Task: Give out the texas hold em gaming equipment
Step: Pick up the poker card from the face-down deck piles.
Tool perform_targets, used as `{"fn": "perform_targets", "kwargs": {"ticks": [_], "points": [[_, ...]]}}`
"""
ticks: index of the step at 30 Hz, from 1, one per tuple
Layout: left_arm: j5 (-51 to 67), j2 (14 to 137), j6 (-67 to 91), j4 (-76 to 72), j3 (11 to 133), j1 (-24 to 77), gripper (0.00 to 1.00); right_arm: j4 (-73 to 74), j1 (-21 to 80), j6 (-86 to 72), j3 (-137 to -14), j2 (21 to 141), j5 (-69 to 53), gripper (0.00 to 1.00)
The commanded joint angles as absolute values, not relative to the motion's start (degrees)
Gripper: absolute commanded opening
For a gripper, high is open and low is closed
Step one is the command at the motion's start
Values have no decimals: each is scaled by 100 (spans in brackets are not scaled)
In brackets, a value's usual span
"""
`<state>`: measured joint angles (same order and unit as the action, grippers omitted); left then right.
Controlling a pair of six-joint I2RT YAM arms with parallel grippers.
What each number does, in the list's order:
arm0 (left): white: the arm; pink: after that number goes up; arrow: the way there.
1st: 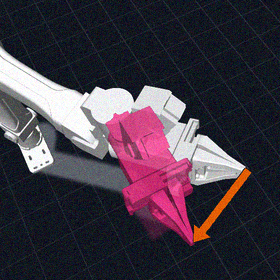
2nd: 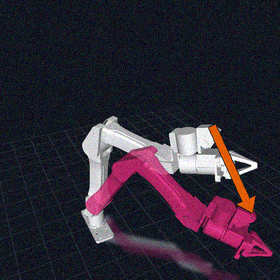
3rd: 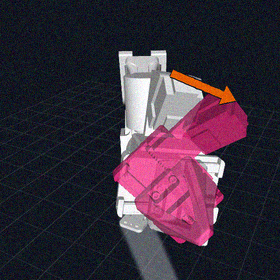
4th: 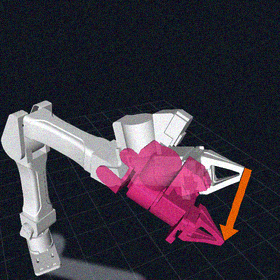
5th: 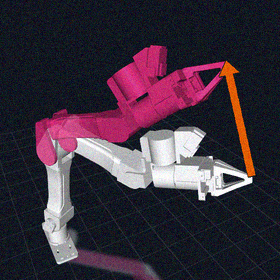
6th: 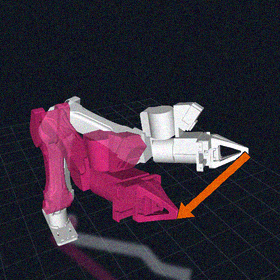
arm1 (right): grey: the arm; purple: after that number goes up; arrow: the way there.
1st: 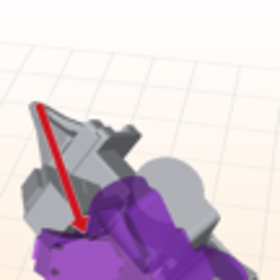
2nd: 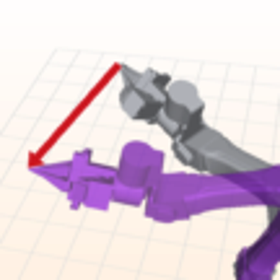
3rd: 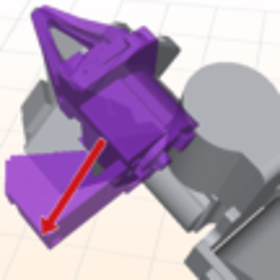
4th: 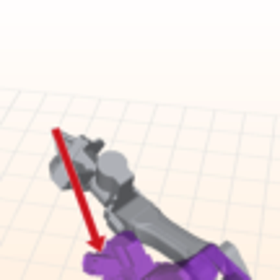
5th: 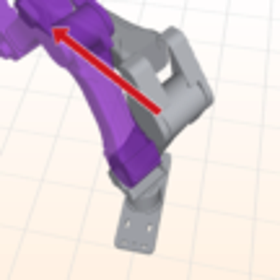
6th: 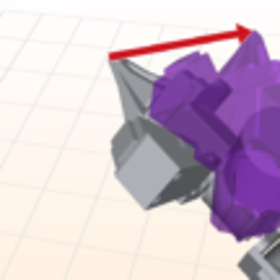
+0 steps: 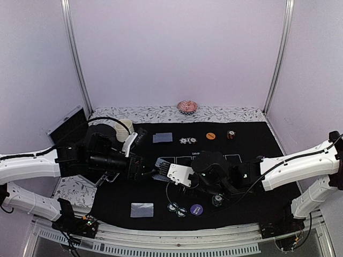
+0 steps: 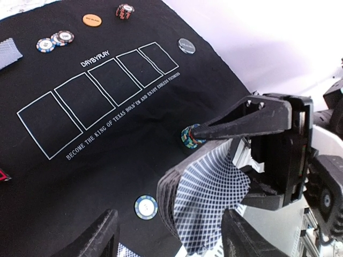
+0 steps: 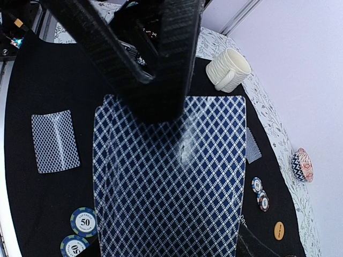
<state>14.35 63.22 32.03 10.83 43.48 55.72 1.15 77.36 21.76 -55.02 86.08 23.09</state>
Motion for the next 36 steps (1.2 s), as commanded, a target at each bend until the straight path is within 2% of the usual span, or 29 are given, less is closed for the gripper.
{"fn": "perform_targets", "kwargs": {"ticks": [1, 7, 9, 12, 23, 28, 33, 36], "points": [[1312, 6285, 3113, 789, 4410, 5432, 66, -96, 7778, 2121, -5554, 8582, 2199, 55], [1503, 6926, 3019, 949, 4705, 5406, 66, -101, 7778, 2092, -5560, 8563, 2219, 55], [1457, 7002, 2983, 1066, 4775, 5409, 63, -97, 7776, 2092, -5532, 8536, 2247, 55], [1322, 6855, 2959, 1136, 4737, 5399, 59, -103, 7776, 2070, -5465, 8476, 2265, 55], [1536, 6341, 2994, 1235, 4488, 5298, 59, -114, 7778, 2047, -5389, 8420, 2336, 55], [1765, 6332, 3091, 997, 4416, 5219, 37, -98, 7778, 2057, -5405, 8421, 2330, 55], [2094, 6539, 3129, 973, 4437, 5205, 28, -61, 7777, 2039, -5421, 8405, 2333, 55], [2168, 6610, 3127, 941, 4443, 5204, 26, -60, 7774, 2043, -5415, 8407, 2333, 55]]}}
